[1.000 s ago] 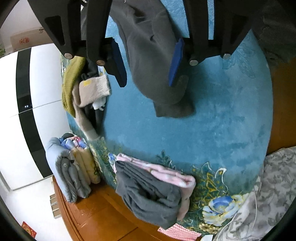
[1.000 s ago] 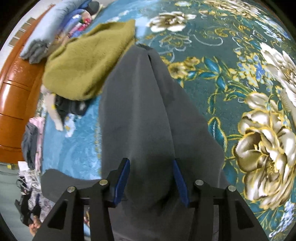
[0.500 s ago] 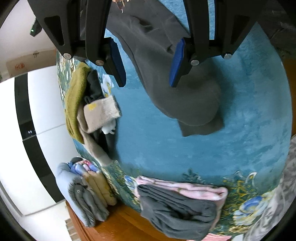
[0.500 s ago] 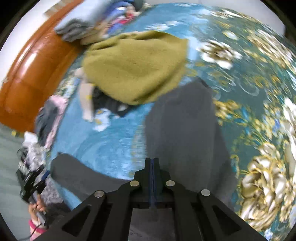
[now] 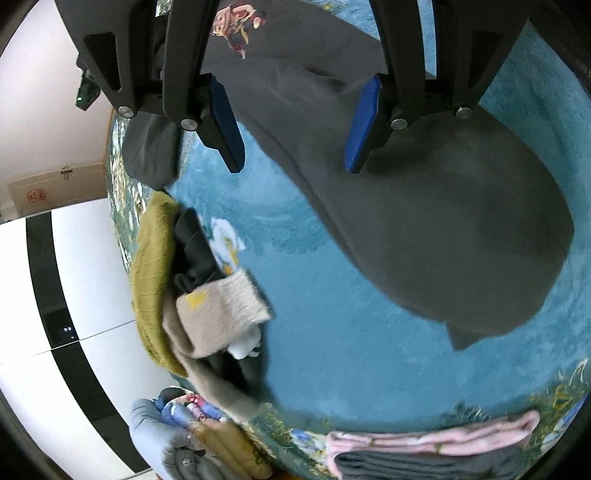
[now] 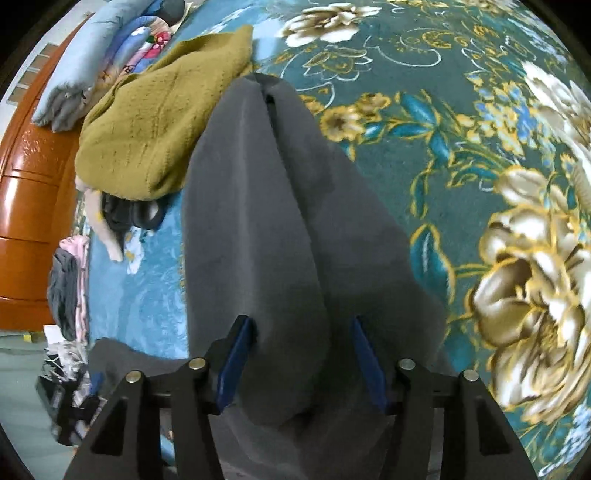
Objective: Fold clothes
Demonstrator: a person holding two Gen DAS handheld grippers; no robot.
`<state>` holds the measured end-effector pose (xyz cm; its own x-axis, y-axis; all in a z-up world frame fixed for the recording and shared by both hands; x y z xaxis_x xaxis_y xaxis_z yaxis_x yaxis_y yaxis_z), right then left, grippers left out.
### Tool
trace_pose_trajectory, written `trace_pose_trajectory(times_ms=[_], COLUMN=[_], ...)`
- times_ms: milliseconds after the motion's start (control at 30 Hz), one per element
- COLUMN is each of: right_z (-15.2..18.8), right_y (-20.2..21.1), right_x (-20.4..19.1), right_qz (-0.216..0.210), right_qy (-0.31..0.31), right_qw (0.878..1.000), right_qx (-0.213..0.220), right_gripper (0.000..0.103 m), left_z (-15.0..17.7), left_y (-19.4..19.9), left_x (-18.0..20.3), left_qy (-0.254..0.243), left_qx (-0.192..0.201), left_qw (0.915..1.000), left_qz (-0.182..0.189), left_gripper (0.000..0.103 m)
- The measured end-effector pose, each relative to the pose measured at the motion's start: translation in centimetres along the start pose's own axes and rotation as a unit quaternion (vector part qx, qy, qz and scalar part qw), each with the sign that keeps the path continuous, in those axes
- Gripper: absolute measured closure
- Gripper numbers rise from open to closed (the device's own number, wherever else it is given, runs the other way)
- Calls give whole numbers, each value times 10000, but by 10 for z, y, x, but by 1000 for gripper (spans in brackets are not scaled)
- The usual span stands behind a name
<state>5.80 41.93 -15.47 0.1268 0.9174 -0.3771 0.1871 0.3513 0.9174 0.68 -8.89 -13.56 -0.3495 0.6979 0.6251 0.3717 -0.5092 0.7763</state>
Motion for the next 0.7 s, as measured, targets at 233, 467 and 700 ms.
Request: trace_pose_trajectory(times_ms=[233,467,700], right_z=[-17,-33,-60], right_y=[54,100,40], right_x=[-101,-259,-379], right_qz=[-311,-1281,-1689], right_qy=[1149,2604,3084], right_qw=[9921,9562,9357], right_qx=[393,389,-292], right_gripper=[98,98,98], left_z=[-9,-26,-43], left_y=[12,27,42], left_x=[-13,-27,-49], left_qy=[120,456,959], left_qx=[183,432,693], left_qw=[9996,9972,9906], left_qz=[157,417,681], left_gripper=[45,45,45])
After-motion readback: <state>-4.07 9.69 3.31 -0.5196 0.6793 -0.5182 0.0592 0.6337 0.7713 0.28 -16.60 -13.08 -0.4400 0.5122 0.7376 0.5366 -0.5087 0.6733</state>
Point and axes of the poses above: each gripper's, at about its wrist camera, not at the fingertips, and y roughly against the way its jaws point, x to its right, z to its underside, the point moved 8 cm from there along -y, roughly the way its jaws point, and after that the axes turned 9 degrees about y, right-handed, at the moved point
